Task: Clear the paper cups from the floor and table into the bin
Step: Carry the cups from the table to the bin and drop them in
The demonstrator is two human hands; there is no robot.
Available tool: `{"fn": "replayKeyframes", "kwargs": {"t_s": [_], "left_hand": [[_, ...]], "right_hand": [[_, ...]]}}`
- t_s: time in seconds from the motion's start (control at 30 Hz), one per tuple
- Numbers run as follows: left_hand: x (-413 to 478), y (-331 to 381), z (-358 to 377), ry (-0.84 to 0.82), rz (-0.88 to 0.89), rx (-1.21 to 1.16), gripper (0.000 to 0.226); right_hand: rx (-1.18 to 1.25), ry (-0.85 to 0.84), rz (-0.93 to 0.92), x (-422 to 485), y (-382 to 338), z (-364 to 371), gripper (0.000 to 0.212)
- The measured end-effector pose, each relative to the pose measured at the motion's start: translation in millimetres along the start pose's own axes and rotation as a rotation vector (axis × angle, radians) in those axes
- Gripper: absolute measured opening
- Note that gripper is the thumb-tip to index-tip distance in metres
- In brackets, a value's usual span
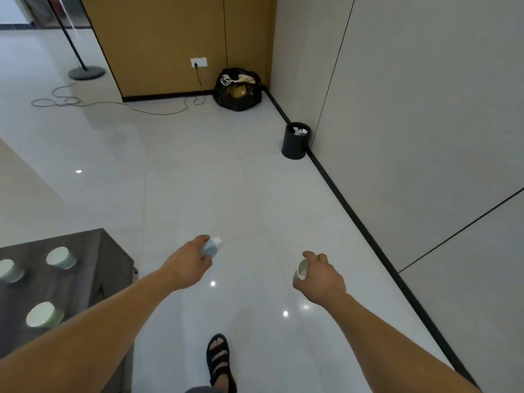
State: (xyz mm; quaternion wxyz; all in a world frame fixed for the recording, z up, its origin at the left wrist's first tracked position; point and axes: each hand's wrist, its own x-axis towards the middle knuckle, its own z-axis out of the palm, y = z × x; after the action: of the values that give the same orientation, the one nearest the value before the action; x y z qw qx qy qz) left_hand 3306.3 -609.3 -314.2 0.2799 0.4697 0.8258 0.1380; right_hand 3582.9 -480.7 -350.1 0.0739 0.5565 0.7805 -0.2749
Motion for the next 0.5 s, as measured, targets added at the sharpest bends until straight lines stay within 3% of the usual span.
{"fn": "replayKeyframes", "kwargs": {"t_s": [0.27,0.5], "left_hand": [[174,56,-60,-0.041,0.098,0.066,0.054],[317,140,-51,-0.119,0.115,0.091,0.053]], "right_hand": [[0.058,0.036,0.104,129,-13,-54,0.074],[0.052,0.065,0.117,266,27,-126,0.075]]}}
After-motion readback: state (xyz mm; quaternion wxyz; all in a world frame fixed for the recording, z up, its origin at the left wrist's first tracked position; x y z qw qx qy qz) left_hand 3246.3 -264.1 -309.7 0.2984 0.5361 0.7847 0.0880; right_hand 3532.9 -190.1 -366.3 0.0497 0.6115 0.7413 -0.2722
